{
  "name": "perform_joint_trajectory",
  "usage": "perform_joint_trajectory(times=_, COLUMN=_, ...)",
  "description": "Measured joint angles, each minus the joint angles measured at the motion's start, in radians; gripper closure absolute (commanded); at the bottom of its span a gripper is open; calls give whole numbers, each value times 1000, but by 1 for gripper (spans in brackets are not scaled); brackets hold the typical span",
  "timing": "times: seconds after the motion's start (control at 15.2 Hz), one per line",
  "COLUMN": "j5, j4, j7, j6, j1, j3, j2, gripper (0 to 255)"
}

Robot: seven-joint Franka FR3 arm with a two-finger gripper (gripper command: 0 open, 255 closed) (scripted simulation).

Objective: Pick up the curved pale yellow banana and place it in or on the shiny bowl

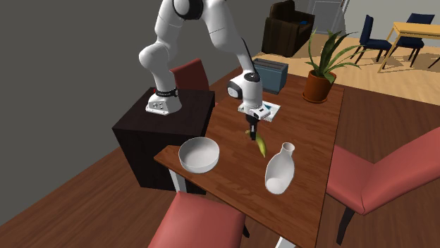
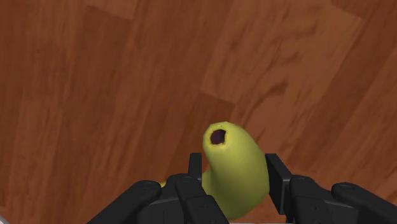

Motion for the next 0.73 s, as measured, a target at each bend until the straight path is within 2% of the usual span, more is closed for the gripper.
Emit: perform_joint_trajectory(times=0.73, j5=-76, j4=-41, j7=71, j6=-107, j1=62, j3=-78, j2=-146, gripper=255)
